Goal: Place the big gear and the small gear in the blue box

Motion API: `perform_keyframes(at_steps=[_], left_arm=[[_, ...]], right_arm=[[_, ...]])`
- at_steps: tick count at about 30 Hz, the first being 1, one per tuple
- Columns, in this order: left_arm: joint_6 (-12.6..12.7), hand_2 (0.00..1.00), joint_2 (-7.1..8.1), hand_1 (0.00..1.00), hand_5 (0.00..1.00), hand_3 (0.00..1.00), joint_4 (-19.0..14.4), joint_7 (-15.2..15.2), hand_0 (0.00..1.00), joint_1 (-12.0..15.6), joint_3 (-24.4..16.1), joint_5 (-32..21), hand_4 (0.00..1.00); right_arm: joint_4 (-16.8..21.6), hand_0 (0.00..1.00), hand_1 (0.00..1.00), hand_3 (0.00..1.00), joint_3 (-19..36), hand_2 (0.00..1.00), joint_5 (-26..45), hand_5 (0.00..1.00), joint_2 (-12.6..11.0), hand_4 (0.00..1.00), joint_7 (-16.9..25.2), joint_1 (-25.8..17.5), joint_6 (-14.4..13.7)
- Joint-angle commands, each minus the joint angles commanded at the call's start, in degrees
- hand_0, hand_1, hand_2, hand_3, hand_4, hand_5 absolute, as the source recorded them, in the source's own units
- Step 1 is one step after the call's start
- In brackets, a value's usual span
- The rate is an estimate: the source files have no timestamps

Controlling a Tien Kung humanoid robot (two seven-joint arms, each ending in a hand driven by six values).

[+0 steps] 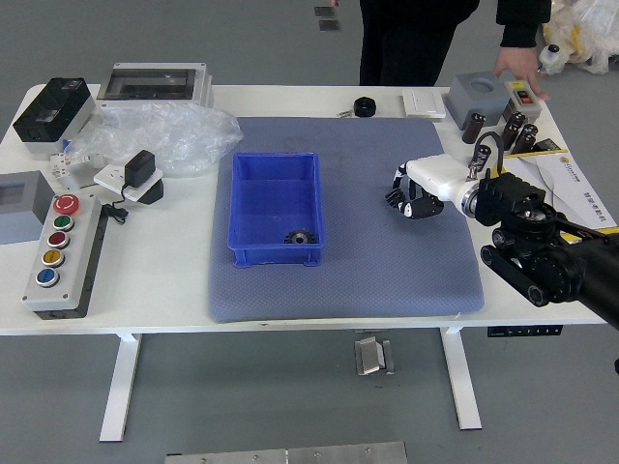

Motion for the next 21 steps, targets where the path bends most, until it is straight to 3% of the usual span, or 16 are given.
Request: perform_keyframes(at_steps=[10, 21], left_arm=[[0.0, 0.847, 0.1, 0.874, 0.307, 0.853, 0.0, 0.0, 0.887, 0.0, -0.1, 0.1, 0.734], [0.0, 0.847, 0.4, 0.874, 0.307, 0.852, 0.0, 0.0, 0.887, 0.2, -0.2, 0.1, 0.734]], right_arm=[[1.3, 0.51, 0.372, 0.562, 0.4, 0.457, -0.1, 0.316, -1.0, 0.536, -0.2, 0.1, 0.2], [8.6, 0.509, 0.375, 0.562, 2.2, 0.458, -2.7, 0.313, -3.6, 0.538, -1.4, -0.2, 0.6]])
